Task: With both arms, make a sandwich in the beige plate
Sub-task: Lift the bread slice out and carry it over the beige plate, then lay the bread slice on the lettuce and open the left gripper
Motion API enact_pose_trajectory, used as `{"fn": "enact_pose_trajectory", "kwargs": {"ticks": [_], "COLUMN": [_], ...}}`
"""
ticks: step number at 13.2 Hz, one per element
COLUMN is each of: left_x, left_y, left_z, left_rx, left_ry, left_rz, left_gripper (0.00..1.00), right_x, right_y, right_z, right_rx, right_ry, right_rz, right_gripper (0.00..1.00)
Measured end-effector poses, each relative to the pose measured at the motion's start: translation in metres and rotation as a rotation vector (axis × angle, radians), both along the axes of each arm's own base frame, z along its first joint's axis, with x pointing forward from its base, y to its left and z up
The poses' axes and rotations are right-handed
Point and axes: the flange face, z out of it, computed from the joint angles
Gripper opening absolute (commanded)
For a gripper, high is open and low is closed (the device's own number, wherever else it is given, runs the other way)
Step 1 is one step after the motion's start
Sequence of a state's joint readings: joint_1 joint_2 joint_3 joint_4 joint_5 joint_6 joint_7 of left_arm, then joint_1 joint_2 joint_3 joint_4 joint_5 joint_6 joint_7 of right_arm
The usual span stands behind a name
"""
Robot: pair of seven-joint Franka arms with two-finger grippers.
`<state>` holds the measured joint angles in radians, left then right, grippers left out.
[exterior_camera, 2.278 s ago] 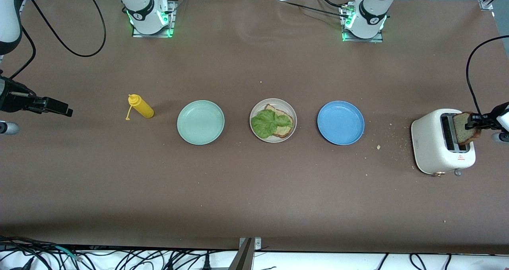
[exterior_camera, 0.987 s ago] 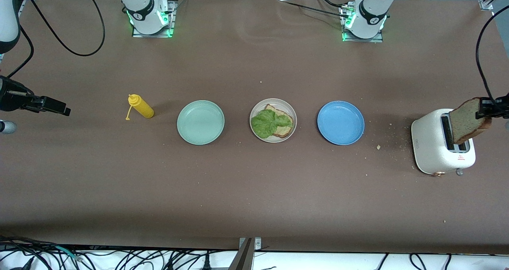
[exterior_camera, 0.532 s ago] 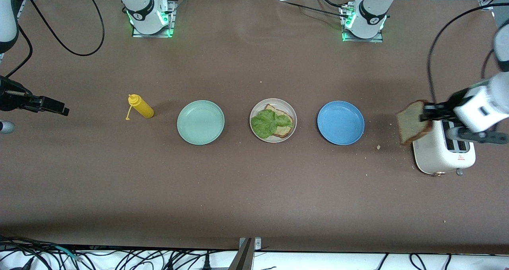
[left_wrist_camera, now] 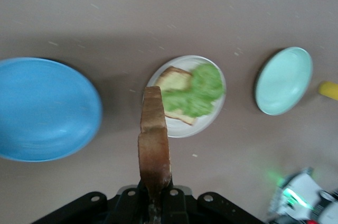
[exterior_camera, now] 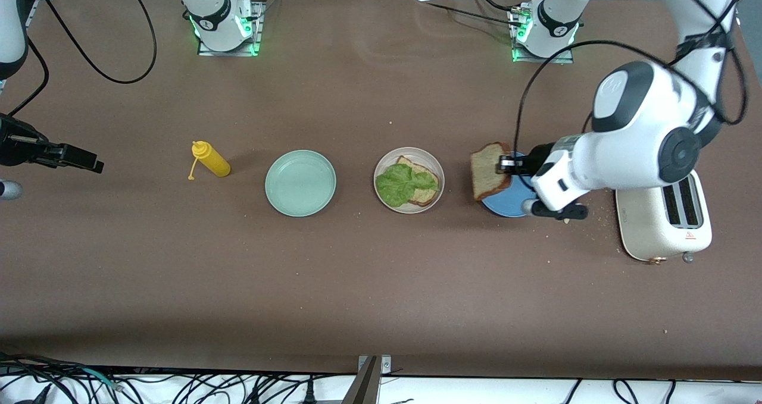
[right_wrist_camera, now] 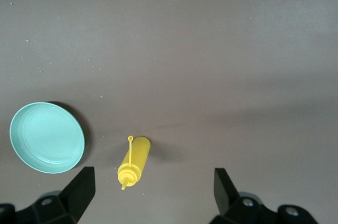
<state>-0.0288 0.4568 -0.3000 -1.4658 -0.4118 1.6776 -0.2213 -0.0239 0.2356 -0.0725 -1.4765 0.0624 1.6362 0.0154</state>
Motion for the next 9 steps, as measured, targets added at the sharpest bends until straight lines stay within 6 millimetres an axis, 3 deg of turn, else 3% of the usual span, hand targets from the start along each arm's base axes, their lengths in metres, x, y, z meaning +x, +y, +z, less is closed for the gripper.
{"fn": "enact_pose_trajectory", "kwargs": {"ticks": [5, 7, 9], "left_x": [-0.008, -0.006, -0.003], "left_y": [-0.09, -0.099, -0.094], "left_z": [-0.056, -0.08, -0.113], "left_rx": [-0.326, -0.463, -0.519], "left_ry": [0.051, 0.026, -0.006], "left_rz": [-0.039, -0.081, -0.145], "left_gripper": [0.0, 0.0, 0.0], "right_x": [0.0, 0.0, 0.0], "right_y": [0.0, 0.0, 0.0], "right_z": [0.0, 0.0, 0.0], "right_rx": [0.0, 0.0, 0.0], "right_ry": [0.0, 0.0, 0.0], "right_rz": [0.0, 0.0, 0.0], "right_gripper": [0.99, 0.99, 0.99]}}
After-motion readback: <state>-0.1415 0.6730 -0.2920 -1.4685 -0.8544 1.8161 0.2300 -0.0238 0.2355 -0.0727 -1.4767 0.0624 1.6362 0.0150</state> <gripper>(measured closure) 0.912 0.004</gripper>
